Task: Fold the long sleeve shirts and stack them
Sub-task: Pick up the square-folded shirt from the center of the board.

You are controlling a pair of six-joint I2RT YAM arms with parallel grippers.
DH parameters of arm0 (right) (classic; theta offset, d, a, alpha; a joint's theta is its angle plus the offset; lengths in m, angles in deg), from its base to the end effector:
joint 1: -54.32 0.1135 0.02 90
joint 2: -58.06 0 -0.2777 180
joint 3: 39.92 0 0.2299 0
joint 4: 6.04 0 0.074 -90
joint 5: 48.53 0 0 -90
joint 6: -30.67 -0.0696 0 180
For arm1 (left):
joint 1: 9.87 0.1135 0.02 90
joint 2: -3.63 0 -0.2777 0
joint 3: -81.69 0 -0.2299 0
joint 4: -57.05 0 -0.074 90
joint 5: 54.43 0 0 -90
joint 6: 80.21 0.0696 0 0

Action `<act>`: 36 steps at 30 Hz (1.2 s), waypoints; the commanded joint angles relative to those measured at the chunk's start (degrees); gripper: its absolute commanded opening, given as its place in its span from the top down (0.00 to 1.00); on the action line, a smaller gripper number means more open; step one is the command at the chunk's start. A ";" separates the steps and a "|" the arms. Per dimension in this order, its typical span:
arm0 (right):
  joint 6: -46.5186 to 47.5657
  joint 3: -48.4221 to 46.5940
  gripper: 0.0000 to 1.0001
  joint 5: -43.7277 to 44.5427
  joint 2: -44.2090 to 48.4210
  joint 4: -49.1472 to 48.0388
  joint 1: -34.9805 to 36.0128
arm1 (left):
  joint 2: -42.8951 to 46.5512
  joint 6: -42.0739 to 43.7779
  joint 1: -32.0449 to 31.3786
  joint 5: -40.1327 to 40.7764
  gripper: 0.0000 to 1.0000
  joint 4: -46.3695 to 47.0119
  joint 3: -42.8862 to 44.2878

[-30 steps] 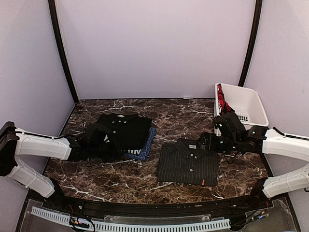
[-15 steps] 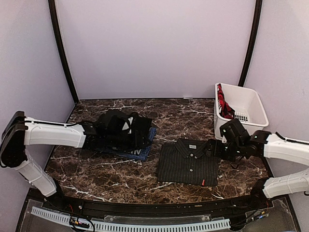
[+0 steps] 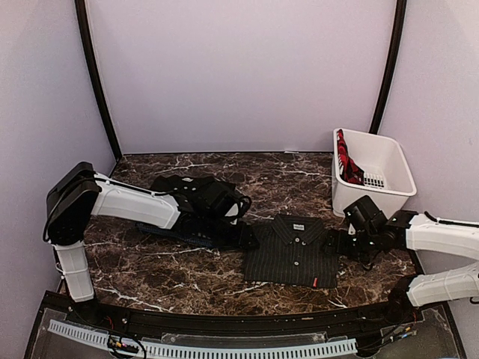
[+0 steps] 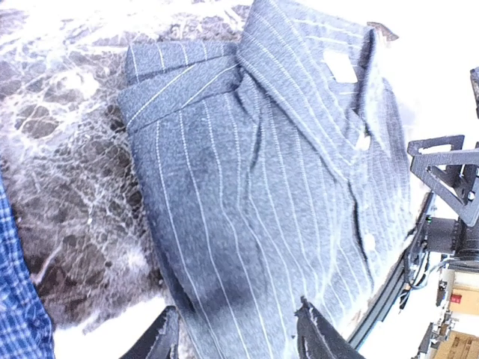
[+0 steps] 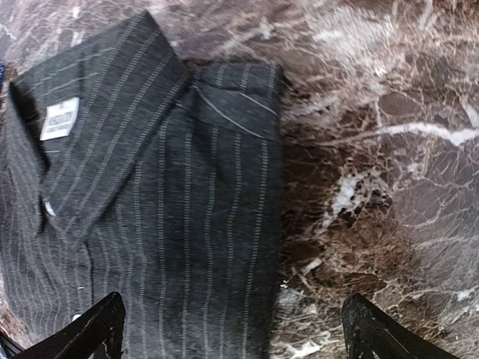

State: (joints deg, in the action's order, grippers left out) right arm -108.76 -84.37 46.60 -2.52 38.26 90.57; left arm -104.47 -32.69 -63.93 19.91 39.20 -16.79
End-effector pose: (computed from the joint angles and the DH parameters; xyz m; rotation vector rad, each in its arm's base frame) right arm 0.1449 0.0986 0.1669 0.3386 2.6553 0.3924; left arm 0.2269 -0.3451 0.1759 0.4128 2.5787 -1.0559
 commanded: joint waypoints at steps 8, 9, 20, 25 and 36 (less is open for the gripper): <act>-0.85 3.81 0.06 -3.90 -4.86 -9.28 -2.37 | -5.26 1.77 -1.33 3.42 0.48 -4.98 5.07; -0.84 4.02 0.06 -4.08 -5.25 -9.83 -2.41 | -5.83 1.78 -1.41 3.68 0.48 -5.22 5.29; -0.82 6.12 0.22 -8.44 -7.07 -15.68 -2.41 | -9.63 0.53 -3.73 3.70 0.55 -7.53 8.93; -1.11 7.40 0.45 -11.24 -6.17 -18.46 -2.41 | -9.72 -0.27 -3.86 3.02 0.80 -7.14 9.89; 1.70 3.02 1.00 -14.31 -3.87 -16.43 -2.33 | -7.38 1.63 -3.89 6.90 1.00 -11.94 16.01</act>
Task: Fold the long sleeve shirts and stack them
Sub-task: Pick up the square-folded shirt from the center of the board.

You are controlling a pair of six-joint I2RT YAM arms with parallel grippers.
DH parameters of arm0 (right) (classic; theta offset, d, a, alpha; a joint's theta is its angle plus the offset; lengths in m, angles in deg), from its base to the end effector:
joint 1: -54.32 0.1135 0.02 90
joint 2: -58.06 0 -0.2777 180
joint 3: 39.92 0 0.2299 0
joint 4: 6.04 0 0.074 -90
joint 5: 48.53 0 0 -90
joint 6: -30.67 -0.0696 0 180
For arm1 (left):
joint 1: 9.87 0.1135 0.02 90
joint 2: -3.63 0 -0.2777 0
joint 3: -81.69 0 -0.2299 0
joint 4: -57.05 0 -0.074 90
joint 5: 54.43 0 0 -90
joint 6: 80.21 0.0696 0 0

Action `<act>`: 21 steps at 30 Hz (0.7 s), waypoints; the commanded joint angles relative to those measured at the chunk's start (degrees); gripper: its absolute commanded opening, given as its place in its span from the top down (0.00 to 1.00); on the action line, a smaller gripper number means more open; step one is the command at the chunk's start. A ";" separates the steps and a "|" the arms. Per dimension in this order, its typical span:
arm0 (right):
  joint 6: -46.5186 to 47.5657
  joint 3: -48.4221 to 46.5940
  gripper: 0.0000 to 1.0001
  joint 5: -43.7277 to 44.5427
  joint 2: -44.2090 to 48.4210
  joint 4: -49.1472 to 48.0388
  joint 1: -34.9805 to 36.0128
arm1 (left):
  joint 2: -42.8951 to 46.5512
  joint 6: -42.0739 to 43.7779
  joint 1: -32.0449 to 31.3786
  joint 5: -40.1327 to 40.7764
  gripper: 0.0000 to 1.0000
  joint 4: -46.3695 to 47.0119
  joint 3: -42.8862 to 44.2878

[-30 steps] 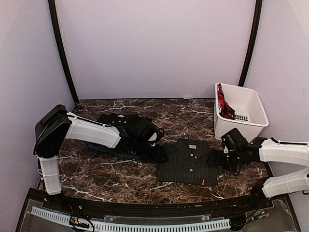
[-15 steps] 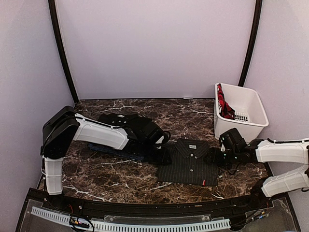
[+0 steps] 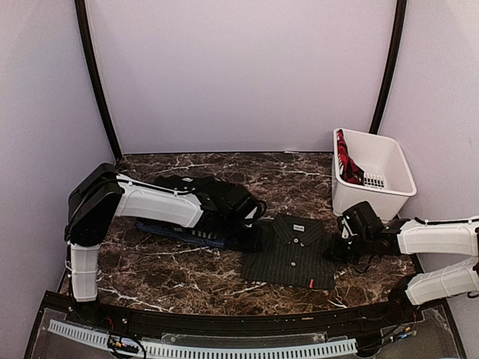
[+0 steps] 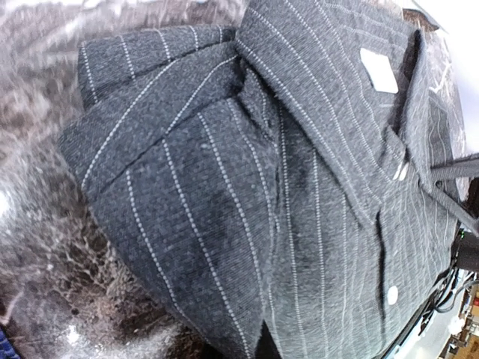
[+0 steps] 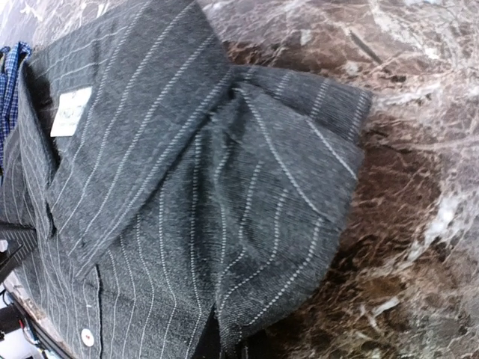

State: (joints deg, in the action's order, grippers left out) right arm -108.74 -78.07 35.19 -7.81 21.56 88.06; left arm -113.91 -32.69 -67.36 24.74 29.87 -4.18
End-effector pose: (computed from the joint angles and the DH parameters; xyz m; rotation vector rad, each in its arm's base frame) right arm 0.1550 0.1127 0.1423 0.3201 2.6629 0.6657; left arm 0.2307 -0.3863 0.1584 0.4429 2.6609 -0.9038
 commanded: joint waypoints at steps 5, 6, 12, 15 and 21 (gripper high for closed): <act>3.38 -8.42 1.00 -4.06 3.13 2.21 0.21 | 4.58 3.37 -0.32 4.56 1.00 -5.78 6.06; 3.72 -9.53 1.00 -4.20 3.32 2.55 0.27 | 5.32 4.07 -0.22 4.97 1.00 -7.06 6.95; 5.04 -16.48 1.00 -5.59 2.51 2.43 0.85 | 8.96 7.51 1.73 6.36 1.00 -11.89 10.87; 5.12 -20.27 1.00 -6.38 0.42 1.26 2.01 | 11.63 9.18 3.05 6.70 1.00 -13.96 12.47; 4.41 -29.33 1.00 -7.15 -7.44 -3.13 6.62 | 17.19 11.73 8.76 5.96 1.00 -17.89 13.40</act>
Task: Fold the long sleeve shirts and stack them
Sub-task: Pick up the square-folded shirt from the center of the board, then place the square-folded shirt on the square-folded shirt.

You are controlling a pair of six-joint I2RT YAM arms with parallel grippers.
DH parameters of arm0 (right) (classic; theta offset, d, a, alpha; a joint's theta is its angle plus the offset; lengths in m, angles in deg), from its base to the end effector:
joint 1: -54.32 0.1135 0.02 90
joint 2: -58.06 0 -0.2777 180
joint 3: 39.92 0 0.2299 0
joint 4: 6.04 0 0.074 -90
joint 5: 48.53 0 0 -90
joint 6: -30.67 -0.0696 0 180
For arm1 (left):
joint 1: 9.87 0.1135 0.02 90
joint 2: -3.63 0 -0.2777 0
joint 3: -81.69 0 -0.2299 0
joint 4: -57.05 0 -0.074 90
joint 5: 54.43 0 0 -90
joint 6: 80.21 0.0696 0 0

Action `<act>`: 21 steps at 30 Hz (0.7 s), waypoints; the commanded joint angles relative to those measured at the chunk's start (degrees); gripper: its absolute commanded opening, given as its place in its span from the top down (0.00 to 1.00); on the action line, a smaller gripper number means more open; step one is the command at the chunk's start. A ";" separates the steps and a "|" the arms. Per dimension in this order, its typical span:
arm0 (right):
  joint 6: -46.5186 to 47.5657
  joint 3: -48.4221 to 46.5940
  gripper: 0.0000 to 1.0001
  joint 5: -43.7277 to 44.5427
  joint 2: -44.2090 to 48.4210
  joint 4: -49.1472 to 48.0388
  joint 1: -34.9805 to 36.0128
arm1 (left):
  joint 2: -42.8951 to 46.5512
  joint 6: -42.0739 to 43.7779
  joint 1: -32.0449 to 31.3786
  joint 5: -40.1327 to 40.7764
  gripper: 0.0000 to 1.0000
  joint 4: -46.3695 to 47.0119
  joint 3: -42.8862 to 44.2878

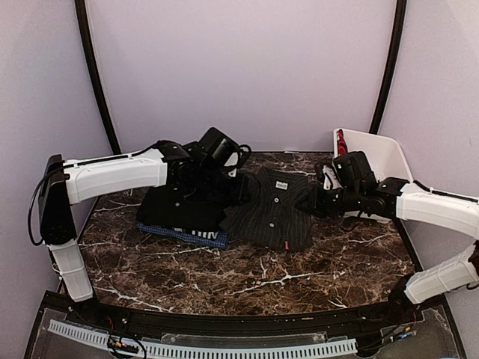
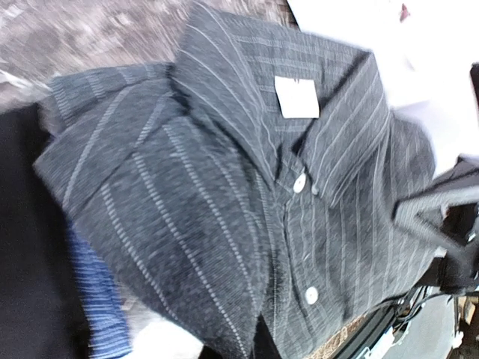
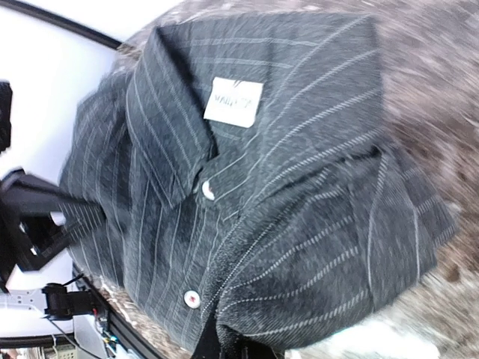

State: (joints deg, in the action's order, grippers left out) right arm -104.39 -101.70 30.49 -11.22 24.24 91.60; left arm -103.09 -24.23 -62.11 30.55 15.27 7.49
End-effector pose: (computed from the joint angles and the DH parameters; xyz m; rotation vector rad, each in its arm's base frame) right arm 0.2006 0.1693 0.2560 0.0501 2.4070 0.9499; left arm 0.2616 -0.3477 0.2786 0.4383 2.4337 -0.8193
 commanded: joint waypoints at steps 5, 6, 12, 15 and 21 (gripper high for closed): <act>-0.82 -16.41 1.00 -2.97 -13.38 -10.28 7.72 | 9.75 6.03 9.18 1.00 1.00 -6.71 1.69; -0.63 -19.14 1.00 -2.97 -15.62 -10.47 8.59 | 10.51 6.72 10.72 1.16 1.00 -7.64 1.59; -0.09 -34.81 1.00 -4.44 -29.10 -10.32 12.19 | 14.31 9.04 18.05 1.86 1.00 -10.43 0.22; -0.02 -40.73 1.00 -5.20 -35.56 -10.03 13.47 | 16.03 9.66 21.64 1.43 1.00 -10.88 -1.45; -0.08 -51.40 1.00 -8.59 -46.38 -8.42 14.72 | 17.17 10.48 29.91 -0.40 1.00 -10.83 -6.06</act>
State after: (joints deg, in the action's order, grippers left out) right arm -104.83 -147.21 25.99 -53.08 16.25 104.86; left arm -88.29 -15.42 -36.24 31.56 4.47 4.37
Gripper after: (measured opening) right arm 0.027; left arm 0.037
